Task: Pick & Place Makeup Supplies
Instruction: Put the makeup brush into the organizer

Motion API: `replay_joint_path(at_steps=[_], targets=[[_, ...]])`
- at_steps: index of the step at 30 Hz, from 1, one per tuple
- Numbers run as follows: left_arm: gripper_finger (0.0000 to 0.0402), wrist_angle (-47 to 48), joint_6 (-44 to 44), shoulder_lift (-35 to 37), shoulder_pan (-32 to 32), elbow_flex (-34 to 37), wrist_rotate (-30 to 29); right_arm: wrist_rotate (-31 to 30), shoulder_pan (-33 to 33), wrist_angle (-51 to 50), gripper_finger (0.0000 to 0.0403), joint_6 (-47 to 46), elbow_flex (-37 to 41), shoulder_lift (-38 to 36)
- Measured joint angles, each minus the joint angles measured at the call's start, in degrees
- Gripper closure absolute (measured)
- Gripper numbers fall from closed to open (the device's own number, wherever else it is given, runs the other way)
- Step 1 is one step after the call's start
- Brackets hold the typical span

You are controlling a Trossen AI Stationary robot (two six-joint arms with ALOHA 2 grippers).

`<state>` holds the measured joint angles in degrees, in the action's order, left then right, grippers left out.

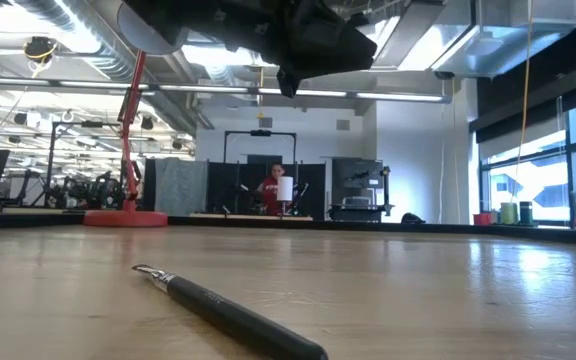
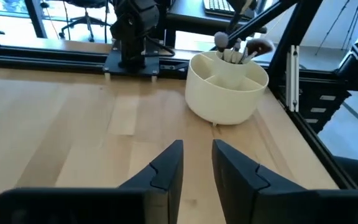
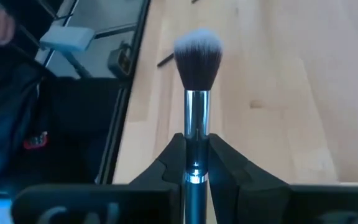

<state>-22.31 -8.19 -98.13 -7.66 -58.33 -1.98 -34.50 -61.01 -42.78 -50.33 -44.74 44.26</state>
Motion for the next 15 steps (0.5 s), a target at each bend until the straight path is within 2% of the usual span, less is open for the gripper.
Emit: replay_joint_path(at_steps=[7, 10, 15], targets=[[0.0324, 0.0, 0.0, 0.0, -1.3, 0.0, 0.0, -11.5, -12.5, 0.2, 0.0361, -2.4, 0.0, 5.1], [0.0325, 1.0, 0.0, 0.0, -1.7, 0.0, 0.0, -12.4, -15.6, 0.3, 0.036, -4.6, 0.1, 8.6], [0.0318, 8.2, 0.0, 0.0, -2.2, 0.0, -1.4, -15.3, -17.7, 0.1, 0.0301, -6.9, 0.1, 13.1]])
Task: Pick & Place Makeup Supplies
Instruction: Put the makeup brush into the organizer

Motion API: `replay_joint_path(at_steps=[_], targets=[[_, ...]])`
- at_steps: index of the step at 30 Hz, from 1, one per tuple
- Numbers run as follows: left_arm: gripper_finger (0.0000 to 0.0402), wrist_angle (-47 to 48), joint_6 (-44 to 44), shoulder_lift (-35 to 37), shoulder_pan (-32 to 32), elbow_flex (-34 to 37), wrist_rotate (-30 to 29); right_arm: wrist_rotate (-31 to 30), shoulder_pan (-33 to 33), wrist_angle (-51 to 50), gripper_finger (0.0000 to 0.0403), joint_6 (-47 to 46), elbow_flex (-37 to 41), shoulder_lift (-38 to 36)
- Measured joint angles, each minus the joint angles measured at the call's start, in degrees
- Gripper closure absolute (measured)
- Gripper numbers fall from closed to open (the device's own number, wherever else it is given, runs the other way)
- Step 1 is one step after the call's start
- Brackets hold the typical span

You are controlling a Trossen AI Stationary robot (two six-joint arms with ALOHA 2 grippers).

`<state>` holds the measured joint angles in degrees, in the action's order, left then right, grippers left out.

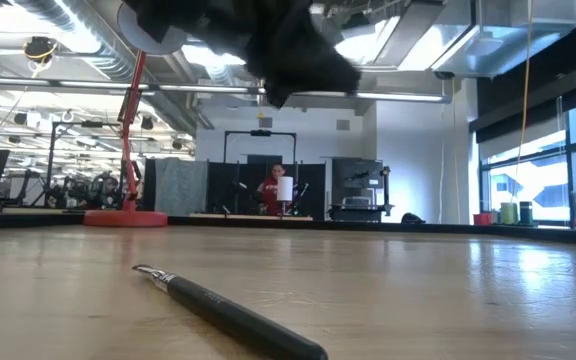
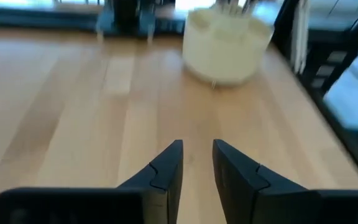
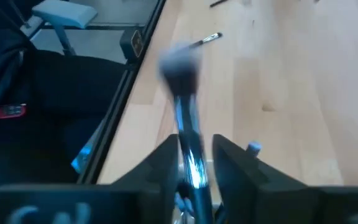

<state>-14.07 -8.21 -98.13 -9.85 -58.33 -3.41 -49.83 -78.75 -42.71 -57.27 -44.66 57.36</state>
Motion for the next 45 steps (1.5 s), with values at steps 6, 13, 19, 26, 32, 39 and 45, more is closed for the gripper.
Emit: replay_joint_path(at_steps=[6, 13, 19, 26, 32, 39, 45], targets=[[0.0293, 8.8, 0.0, 0.0, -0.6, 0.0, 0.0, -1.7, -0.1, -4.0, 0.0265, -3.8, 0.0, 0.9], [0.0272, 10.0, 0.0, 0.0, -0.6, 0.0, 1.5, -5.9, -0.1, -7.9, 0.0288, -7.2, -0.3, -0.6], [0.027, 10.1, 0.0, 0.0, -0.5, 0.0, 1.0, -8.7, 4.4, -6.3, 0.0306, -6.2, -0.3, -2.7], [0.0268, 10.1, 3.0, 0.0, 1.0, 0.0, -4.8, 13.4, 23.8, 2.8, 0.0286, 13.2, -0.3, -0.6], [0.0268, 13.3, 3.5, 0.0, 2.2, 0.0, -7.2, 27.7, 36.2, 18.8, 0.0248, 42.4, -0.4, 4.3], [0.0268, 28.0, 5.4, 0.0, 2.2, 0.0, -7.7, 38.3, 41.1, 26.3, 0.0221, 56.9, -1.0, 18.4], [0.0268, 34.0, 5.8, 0.0, 2.2, 0.0, -10.9, 45.6, 42.8, 23.1, 0.0219, 62.2, -10.5, 32.9]])
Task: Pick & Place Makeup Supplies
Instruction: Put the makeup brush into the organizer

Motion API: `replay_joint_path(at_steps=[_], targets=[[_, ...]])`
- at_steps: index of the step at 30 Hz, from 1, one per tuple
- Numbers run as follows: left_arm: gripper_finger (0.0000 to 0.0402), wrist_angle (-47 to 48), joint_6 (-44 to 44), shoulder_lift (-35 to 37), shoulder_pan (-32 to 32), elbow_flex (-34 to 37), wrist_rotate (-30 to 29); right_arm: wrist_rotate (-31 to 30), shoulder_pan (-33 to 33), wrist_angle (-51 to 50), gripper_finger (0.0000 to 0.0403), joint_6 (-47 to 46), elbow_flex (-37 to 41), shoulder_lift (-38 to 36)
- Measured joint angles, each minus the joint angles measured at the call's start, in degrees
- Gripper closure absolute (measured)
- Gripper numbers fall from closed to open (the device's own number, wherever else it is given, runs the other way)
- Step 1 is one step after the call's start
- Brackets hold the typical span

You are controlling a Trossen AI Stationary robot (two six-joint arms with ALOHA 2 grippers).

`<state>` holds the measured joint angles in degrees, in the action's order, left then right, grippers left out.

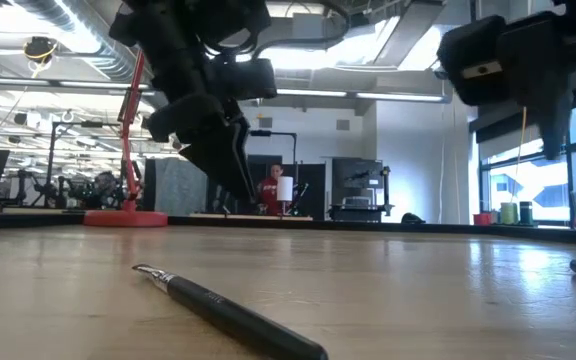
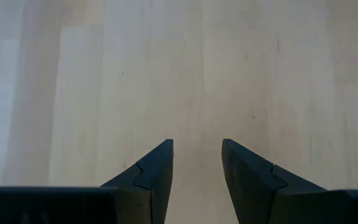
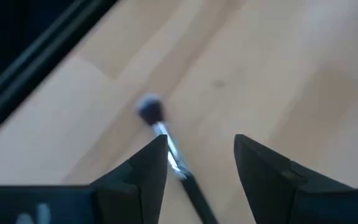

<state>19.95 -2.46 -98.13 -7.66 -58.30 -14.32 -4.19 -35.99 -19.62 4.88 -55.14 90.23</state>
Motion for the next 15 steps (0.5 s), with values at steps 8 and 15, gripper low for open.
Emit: replay_joint_path(at_steps=[8, 15], targets=[[0.0267, 0.1, 0.7, 0.0, 0.0, 0.0, -1.9, 5.9, 0.9, -16.9, 0.0233, 5.6, -17.6, 14.7], [0.0267, 0.6, 0.7, 0.0, -0.4, 0.0, -2.3, 6.3, 0.9, -23.7, 0.0247, 8.0, -22.2, 22.9]])
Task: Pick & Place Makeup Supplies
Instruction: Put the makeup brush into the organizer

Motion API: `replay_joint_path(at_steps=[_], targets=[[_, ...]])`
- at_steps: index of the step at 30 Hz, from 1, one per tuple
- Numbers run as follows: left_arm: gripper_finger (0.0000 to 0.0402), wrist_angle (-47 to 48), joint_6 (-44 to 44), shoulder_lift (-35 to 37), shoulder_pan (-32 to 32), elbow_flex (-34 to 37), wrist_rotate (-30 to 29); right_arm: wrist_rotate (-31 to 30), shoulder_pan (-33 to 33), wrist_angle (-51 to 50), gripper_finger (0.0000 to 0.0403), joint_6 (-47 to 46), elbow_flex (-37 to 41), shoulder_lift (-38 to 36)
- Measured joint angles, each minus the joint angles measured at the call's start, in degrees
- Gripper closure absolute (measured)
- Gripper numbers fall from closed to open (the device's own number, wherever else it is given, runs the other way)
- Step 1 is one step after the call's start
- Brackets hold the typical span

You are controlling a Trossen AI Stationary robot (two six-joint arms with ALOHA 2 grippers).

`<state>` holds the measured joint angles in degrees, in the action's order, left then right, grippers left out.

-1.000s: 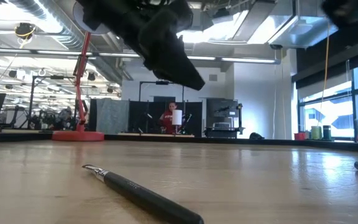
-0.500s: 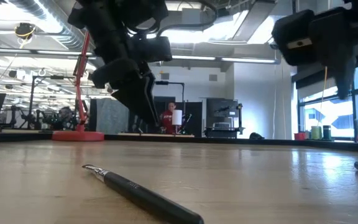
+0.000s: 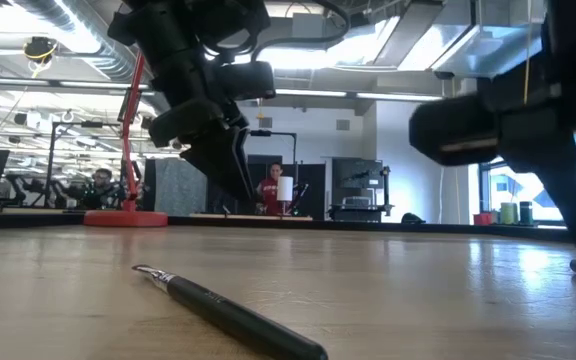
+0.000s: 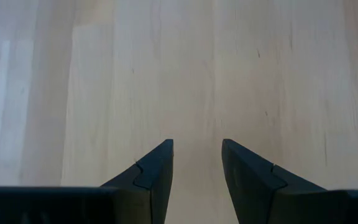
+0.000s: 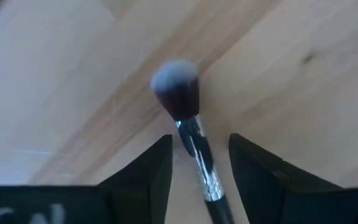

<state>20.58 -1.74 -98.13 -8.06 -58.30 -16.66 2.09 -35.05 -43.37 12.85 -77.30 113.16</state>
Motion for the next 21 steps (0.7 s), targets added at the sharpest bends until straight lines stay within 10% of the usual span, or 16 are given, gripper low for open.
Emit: replay_joint_path(at_steps=[11, 21], targets=[[0.0267, 0.7, 0.0, 0.0, -0.1, 0.0, -0.4, -2.2, 0.2, -0.5, 0.036, -1.9, -0.1, 1.2], [0.0267, 0.7, 0.0, 0.0, -0.1, 0.0, -0.4, -10.2, 0.5, -4.0, 0.0364, -10.3, 0.6, -2.6]])
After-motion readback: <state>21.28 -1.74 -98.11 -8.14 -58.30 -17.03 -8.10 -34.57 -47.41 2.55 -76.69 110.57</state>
